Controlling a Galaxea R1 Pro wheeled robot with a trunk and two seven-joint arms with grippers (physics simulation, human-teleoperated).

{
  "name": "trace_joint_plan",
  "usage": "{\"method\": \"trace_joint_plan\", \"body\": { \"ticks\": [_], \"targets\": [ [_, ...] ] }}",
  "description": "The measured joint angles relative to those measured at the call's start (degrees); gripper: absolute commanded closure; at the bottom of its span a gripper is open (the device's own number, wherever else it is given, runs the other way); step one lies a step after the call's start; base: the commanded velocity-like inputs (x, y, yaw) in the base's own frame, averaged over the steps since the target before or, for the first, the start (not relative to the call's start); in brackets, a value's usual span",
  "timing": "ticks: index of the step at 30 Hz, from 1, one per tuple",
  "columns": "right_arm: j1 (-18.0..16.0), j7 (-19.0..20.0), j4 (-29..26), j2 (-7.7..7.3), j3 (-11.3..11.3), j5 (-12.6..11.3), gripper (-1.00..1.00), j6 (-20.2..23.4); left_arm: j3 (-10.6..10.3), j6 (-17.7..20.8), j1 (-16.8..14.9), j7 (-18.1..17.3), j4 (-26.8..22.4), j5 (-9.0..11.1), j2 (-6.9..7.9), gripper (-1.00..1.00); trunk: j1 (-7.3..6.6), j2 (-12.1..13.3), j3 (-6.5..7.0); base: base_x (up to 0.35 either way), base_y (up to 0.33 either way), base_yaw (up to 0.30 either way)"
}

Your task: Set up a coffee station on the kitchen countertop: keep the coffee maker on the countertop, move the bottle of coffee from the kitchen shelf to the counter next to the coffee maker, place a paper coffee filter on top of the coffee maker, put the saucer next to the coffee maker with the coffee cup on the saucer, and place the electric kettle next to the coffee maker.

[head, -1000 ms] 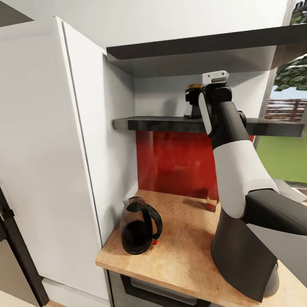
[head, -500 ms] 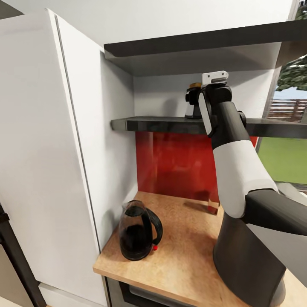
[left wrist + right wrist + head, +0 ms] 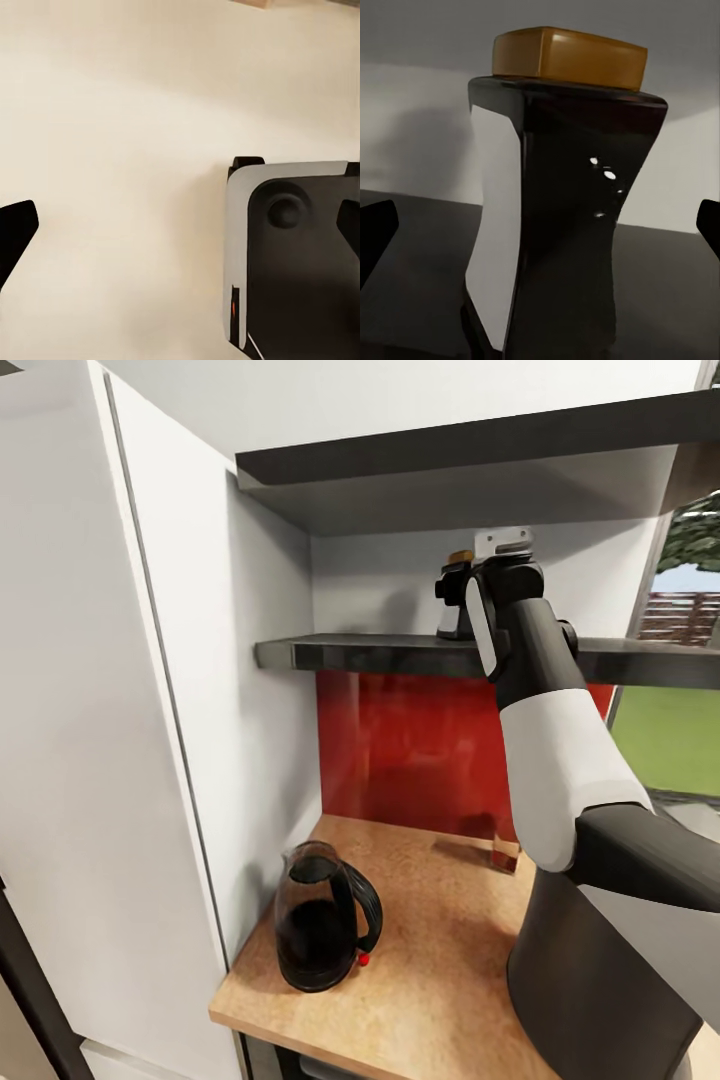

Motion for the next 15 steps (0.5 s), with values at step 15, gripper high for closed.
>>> {"method": "trace_joint_plan", "body": {
  "ticks": [15],
  "targets": [
    [0.47,0.0,0.04,0.01,-0.04,0.06,-1.0,0.0,0.18,0.11,0.02,0.0,-0.01,0.0,0.09,-1.0,-0.01,0.0,0.0,0.068,-0.038,0.0]
  ]
}}
